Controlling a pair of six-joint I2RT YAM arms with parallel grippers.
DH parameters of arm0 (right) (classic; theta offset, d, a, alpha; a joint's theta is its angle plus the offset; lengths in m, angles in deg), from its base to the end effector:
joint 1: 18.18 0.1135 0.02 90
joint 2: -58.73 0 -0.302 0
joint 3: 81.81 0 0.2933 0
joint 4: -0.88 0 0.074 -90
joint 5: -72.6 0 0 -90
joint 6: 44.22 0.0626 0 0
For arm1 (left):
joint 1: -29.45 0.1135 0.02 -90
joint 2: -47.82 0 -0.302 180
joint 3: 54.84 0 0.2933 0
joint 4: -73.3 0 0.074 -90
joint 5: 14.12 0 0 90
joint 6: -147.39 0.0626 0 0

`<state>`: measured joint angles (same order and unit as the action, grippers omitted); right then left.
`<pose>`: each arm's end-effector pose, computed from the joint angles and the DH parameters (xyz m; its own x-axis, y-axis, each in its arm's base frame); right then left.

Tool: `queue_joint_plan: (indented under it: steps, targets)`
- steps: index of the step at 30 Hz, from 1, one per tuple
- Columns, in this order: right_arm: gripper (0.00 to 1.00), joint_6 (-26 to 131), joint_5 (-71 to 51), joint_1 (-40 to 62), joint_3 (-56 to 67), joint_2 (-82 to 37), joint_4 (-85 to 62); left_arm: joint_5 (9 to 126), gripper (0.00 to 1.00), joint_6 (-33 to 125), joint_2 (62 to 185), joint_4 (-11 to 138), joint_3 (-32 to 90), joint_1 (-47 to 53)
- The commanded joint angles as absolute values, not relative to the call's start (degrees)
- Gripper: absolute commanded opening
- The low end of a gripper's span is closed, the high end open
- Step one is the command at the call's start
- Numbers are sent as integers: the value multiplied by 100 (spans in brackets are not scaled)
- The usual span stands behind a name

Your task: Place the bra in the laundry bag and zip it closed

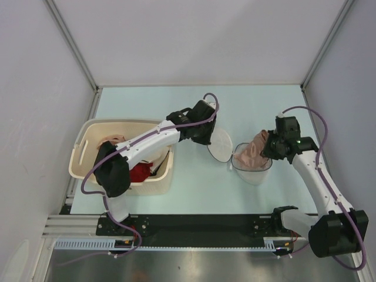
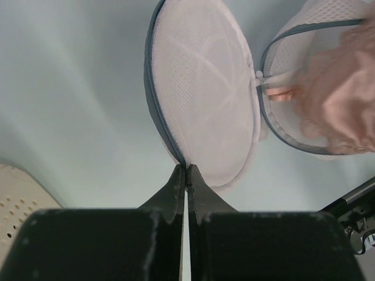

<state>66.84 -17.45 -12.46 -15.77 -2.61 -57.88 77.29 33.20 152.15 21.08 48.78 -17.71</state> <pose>0.2464 0.0246 0.2919 -0.7874 0.2823 -0.5480 0.1970 0.9576 0.2103 0.3209 -0.3438 0.2935 -0.7911 0.2507 -0.5579 0.4372 0.8697 -0.2291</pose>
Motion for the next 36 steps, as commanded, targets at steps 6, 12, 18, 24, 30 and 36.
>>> queue_joint_plan:
  steps: [6, 12, 18, 24, 30, 36]
  targets:
    - [0, 6591, -1354, -966, -1780, -833, -4889, 7694, 0, 3682, 14889, 2142, 5400, -1942]
    - [0, 6899, -728, -1018, -2369, -745, -4406, 7476, 0, 3673, 14942, 2239, 5505, -1951]
    - [0, 7574, -2142, -1220, -3010, -280, -3941, 7246, 0, 3585, 14942, 2327, 5540, -1951]
    - [0, 7804, -2477, -1177, -3231, -376, -4237, 7404, 0, 3585, 14863, 2327, 5549, -1951]
    - [0, 7611, -1795, -904, -3555, -419, -3520, 7255, 0, 3568, 14986, 2344, 5778, -1951]
    - [7, 7567, -642, -1123, -3661, -789, -3430, 7448, 0, 3743, 15371, 1969, 5918, -1898]
